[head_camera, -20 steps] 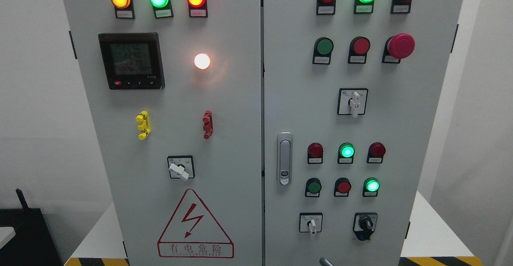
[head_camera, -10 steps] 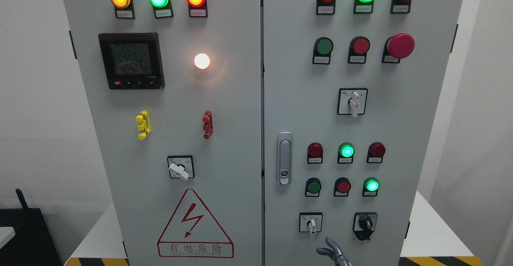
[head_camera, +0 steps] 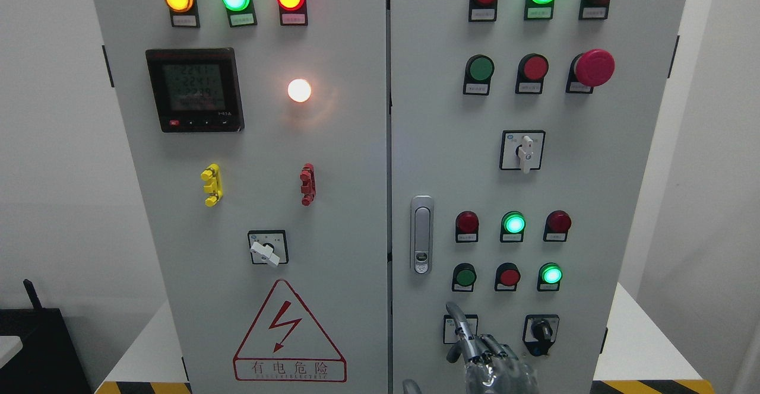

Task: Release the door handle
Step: 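Raise the right hand up toward the silver door handle, then close the right hand fingers around the silver door handle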

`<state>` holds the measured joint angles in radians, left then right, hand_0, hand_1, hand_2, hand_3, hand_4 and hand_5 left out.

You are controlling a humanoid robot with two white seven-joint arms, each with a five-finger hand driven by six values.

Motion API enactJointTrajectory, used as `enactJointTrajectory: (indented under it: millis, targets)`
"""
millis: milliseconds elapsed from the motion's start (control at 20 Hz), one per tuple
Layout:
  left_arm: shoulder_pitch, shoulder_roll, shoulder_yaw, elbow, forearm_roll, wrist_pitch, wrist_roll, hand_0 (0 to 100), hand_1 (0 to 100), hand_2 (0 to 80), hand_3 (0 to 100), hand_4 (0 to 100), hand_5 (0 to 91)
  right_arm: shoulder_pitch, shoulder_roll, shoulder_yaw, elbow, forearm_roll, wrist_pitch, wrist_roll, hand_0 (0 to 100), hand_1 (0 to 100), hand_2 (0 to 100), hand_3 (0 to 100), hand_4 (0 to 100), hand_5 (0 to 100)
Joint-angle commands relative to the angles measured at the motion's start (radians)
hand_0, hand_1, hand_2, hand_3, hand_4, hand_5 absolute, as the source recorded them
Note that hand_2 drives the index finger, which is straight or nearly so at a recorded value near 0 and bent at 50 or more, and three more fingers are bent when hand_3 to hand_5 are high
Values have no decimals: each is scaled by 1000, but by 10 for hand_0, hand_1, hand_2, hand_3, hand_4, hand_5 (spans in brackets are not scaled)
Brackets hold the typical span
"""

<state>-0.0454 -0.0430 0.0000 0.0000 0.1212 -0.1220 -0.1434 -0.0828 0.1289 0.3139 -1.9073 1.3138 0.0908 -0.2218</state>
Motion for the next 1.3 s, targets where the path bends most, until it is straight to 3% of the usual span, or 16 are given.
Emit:
enactJointTrajectory:
  millis: [0,251,401,1253]
  targets:
    - [1,0,11,17,0,1,1,120,389,0,0,0,0,-96,8,62,119,134,46,18,196,239,0,1000,1000,1000]
    - [-1,0,11,17,0,1,1,120,389,0,0,0,0,-141,8,57,169,133,92,24,235,217,0,1000,1000,1000]
    - [-1,0,11,17,0,-1,1,120,389,0,0,0,0,-166,8,54,179,131,115,64,251,210,0,1000,1000,1000]
    - [-1,0,11,17,0,-1,1,120,389,0,0,0,0,-204,8,34,194,130,118,90,267,191,0,1000,1000,1000]
